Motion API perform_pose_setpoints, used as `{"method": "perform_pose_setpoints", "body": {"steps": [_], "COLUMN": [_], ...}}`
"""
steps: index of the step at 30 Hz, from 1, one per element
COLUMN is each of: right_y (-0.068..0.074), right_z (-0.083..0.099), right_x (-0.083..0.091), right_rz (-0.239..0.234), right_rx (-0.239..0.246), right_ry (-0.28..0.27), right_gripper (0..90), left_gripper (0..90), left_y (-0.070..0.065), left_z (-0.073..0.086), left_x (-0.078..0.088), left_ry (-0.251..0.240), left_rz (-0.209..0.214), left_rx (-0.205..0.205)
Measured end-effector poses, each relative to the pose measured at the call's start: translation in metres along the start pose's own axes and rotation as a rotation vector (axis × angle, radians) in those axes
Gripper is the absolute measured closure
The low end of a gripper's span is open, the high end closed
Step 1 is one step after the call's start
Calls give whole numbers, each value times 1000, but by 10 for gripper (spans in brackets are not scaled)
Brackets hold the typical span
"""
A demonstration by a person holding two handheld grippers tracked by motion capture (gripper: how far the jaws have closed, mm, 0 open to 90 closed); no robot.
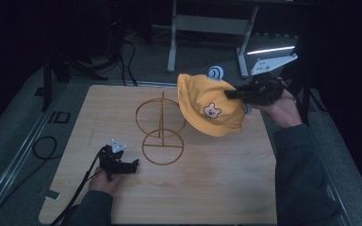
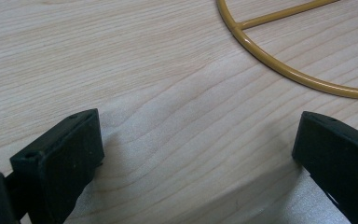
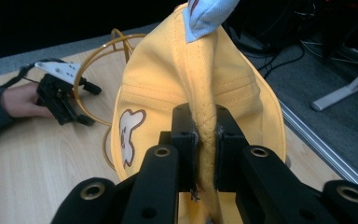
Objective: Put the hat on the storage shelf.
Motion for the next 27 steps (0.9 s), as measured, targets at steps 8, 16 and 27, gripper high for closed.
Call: {"method": "perform_pose_setpoints", "body": {"steps": [8, 16, 27], "right_y": [4, 8, 19], "right_z": [-7, -14, -32], "right_x": [-4, -8, -22], "right_rz": [-28, -53, -90], "right_rx": [9, 10, 40], "right_ry": [-31, -60, -57], "right_gripper": [817, 817, 816], "left_gripper": [19, 19, 19], "left_y": [0, 0, 0], "left_z": [0, 0, 0], "left_x": [0, 0, 0], "left_ry": [-1, -1, -3], "left_rz": [0, 0, 0], "left_rx": [0, 0, 2]}}
Point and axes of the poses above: each handheld gripper's, and its own axes: x roughly backward along the jaws, z roughly out of its underside, y roughly to its left, the point moved 3 cm from there along -x, roughly forward along the jaws, and after that the axes turned 12 degrees about y, right-handed, at the moved point
